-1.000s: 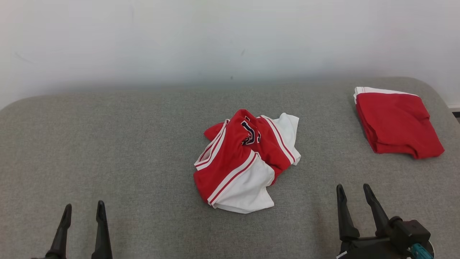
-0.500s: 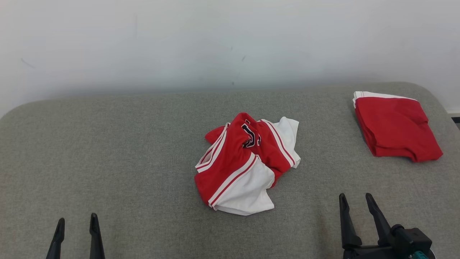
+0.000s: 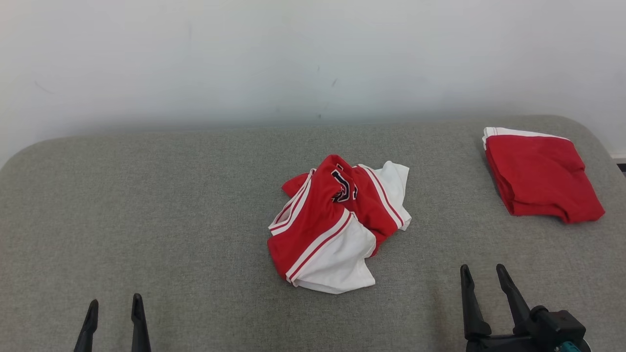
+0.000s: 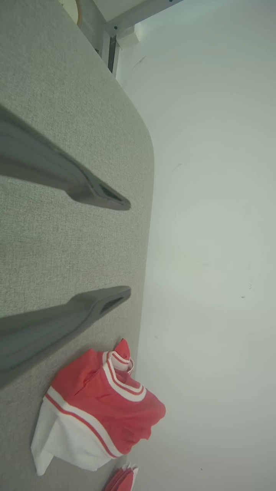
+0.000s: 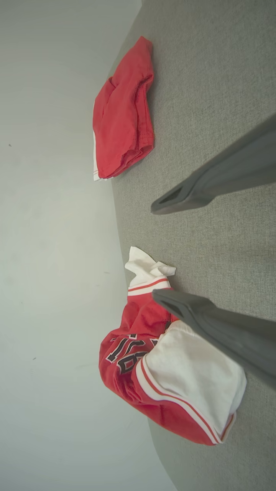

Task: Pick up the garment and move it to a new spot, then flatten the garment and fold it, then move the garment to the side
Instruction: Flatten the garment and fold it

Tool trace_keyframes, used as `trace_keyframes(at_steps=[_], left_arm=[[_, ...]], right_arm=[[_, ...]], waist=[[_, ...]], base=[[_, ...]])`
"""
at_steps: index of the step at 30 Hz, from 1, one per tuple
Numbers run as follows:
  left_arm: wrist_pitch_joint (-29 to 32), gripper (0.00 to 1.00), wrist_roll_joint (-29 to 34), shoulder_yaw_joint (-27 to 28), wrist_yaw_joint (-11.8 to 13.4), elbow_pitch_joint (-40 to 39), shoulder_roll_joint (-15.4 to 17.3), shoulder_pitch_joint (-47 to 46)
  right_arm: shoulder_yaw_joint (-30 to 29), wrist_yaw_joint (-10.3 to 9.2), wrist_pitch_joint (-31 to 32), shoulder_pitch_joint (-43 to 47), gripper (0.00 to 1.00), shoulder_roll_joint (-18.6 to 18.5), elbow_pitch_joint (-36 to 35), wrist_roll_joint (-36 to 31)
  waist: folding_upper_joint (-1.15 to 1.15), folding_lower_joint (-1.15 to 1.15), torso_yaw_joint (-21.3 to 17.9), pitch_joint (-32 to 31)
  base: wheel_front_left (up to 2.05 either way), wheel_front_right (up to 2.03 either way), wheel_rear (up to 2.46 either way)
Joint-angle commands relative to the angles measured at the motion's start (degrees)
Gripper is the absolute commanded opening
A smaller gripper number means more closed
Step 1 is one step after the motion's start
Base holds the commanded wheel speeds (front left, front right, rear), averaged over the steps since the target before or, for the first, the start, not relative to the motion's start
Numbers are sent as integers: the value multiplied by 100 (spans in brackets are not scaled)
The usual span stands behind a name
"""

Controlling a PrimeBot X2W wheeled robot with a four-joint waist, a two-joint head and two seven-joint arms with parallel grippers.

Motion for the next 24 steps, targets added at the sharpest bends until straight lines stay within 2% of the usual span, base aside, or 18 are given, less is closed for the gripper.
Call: trace_keyframes(at_steps=[1, 24], left_arm=[[-15, 100, 21, -4, -11, 14, -16, 80], [-15, 100, 76, -59, -12, -40, -25, 63]], right_arm=[[13, -14, -6, 47, 100, 2, 6, -27], [40, -14, -6, 48, 100, 2, 5, -20]], waist=[[0, 0, 1, -1], [0, 0, 0, 77]], base=[[0, 0, 0], [0, 0, 0]])
